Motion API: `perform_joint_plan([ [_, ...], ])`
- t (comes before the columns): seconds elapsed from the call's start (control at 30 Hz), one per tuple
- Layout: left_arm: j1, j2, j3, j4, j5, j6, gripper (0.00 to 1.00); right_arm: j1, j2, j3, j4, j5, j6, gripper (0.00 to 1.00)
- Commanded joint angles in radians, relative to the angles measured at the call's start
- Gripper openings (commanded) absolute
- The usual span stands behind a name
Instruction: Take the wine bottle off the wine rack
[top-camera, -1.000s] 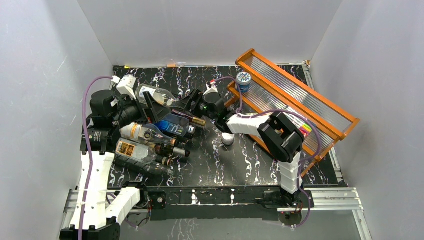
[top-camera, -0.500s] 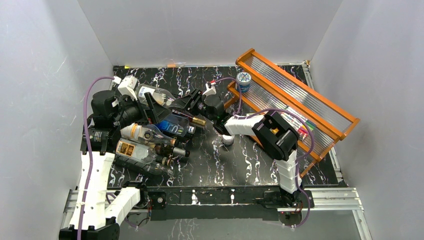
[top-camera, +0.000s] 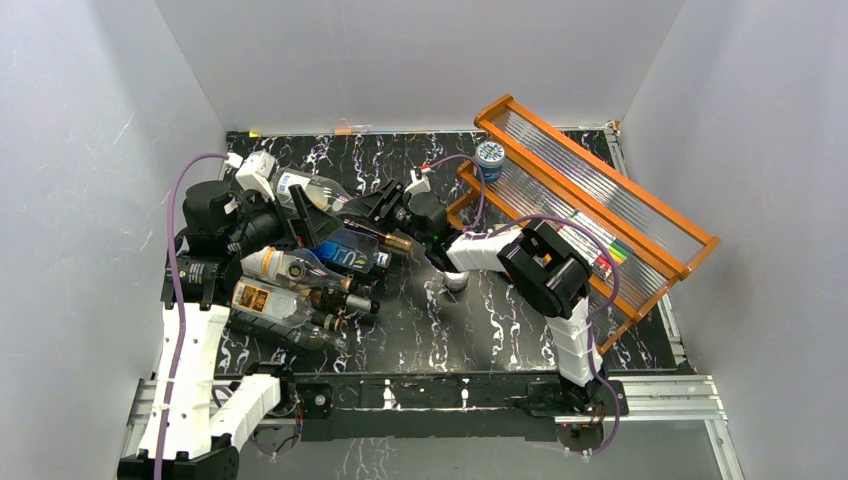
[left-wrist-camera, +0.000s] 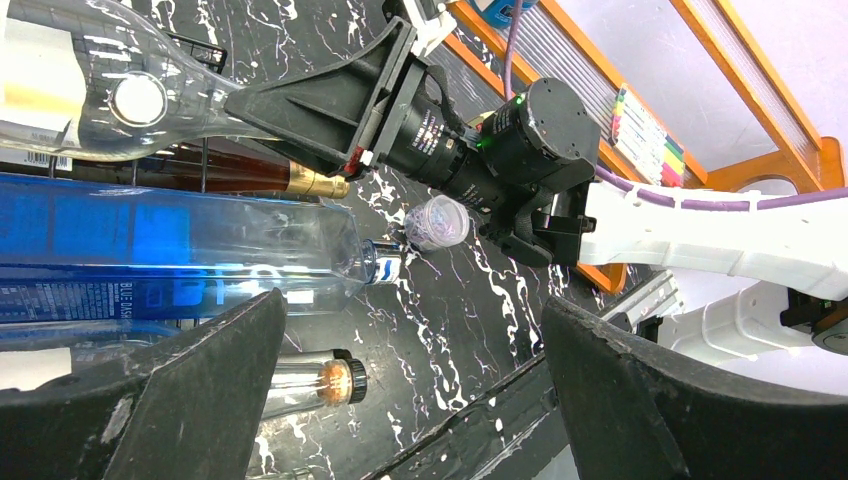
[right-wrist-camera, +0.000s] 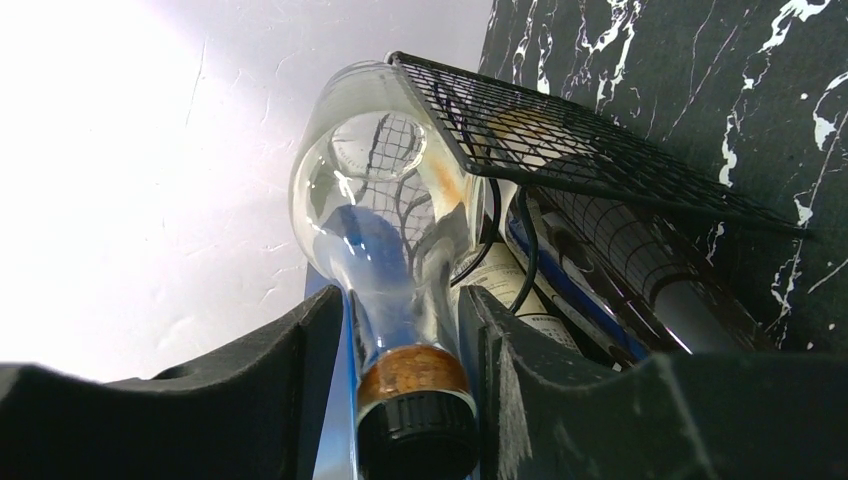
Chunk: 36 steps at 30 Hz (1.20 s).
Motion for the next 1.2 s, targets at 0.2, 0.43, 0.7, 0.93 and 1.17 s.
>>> perform_joint_plan([
  [0.2, -0.008, 0.002, 0.019, -0.016, 0.008, 0.009, 0.98, -0.019, -0.012, 0.026, 0.029, 0.032, 0.019, 0.38],
  [0.43, -0.008, 0.005, 0.019, -0.016, 0.005, 0.010, 0.98, -0.018, -0.063, 0.016, 0.031, 0.044, 0.031, 0.16],
  [0.7, -0.008, 0.006, 0.019, -0.021, -0.006, 0.012, 0.98, -0.018, -0.133, 0.002, 0.065, 0.057, 0.055, 0.01],
  [0.93, -0.009, 0.012, 0.038, -0.027, -0.013, 0.014, 0.98, -0.019, -0.219, -0.024, 0.041, 0.075, 0.047, 0.00],
  [1.17, -0.009, 0.019, 0.052, -0.028, -0.019, 0.008, 0.98, -0.028, -0.287, -0.036, -0.035, 0.071, 0.052, 0.00],
])
